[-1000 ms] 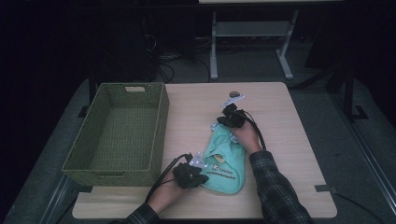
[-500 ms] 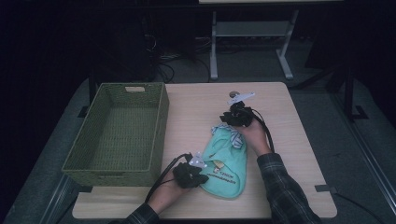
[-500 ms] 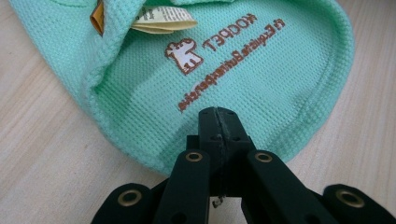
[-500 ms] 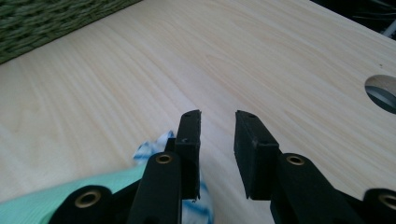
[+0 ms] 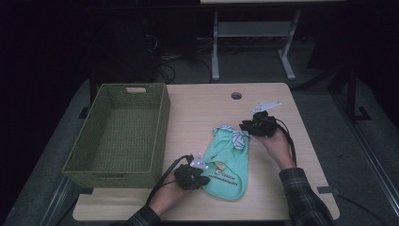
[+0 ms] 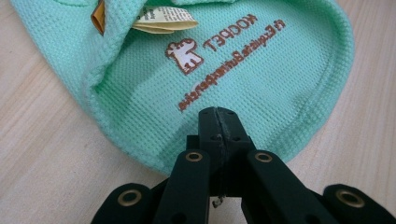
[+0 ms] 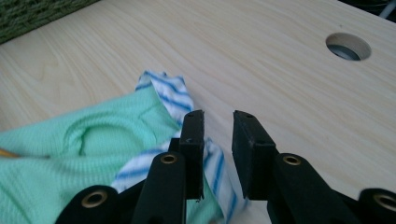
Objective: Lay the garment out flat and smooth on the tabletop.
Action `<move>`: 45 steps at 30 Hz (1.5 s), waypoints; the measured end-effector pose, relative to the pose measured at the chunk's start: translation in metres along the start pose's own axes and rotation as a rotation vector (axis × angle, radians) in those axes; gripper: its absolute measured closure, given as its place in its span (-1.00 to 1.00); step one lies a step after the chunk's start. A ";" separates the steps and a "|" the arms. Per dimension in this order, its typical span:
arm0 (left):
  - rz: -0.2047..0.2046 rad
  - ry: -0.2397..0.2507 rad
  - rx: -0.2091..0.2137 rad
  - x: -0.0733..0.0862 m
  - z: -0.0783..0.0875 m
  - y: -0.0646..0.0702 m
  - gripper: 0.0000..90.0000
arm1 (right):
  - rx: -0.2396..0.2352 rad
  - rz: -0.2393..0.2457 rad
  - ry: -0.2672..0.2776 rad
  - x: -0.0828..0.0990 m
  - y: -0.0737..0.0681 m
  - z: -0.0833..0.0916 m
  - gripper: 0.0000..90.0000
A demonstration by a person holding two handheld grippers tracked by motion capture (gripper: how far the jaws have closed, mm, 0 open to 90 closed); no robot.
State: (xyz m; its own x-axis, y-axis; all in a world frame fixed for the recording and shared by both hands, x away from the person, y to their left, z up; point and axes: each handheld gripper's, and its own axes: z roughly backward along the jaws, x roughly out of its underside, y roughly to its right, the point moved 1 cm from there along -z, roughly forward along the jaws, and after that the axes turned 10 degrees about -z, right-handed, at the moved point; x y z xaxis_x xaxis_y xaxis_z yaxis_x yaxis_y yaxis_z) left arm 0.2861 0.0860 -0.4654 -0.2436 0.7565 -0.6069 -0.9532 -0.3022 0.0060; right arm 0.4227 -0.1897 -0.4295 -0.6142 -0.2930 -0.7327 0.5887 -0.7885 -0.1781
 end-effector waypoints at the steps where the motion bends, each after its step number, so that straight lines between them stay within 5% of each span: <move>1: -0.003 0.001 -0.001 0.000 0.000 0.000 0.98 | 0.003 0.003 -0.001 0.003 0.001 0.003 0.63; 8: -0.011 -0.008 -0.002 0.000 0.001 0.000 0.98 | 0.009 -0.037 -0.025 0.025 0.012 0.006 0.52; 18: -0.002 0.000 -0.001 0.000 0.000 0.001 0.98 | -0.042 -0.097 -0.084 0.046 0.020 -0.018 0.50; 24: -0.007 -0.005 -0.001 0.000 0.000 0.001 0.98 | -0.030 -0.049 -0.082 0.046 0.015 -0.021 0.86; 35: -0.007 -0.004 -0.005 0.000 0.000 0.001 0.98 | 0.113 0.021 -0.100 0.033 0.033 -0.016 0.90; 40: -0.017 -0.006 -0.016 -0.001 0.000 0.002 0.97 | 0.099 -0.004 -0.094 0.036 0.035 -0.018 0.84; 45: 0.004 0.003 0.019 -0.005 0.000 0.002 0.82 | 0.065 -0.015 -0.063 0.036 0.029 -0.009 0.60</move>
State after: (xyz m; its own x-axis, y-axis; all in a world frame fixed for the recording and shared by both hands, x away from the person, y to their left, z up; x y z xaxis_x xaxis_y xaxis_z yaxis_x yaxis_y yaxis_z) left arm 0.2853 0.0817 -0.4626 -0.2467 0.7539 -0.6089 -0.9556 -0.2936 0.0237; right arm 0.4218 -0.2185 -0.4669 -0.6559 -0.3131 -0.6868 0.5450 -0.8260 -0.1439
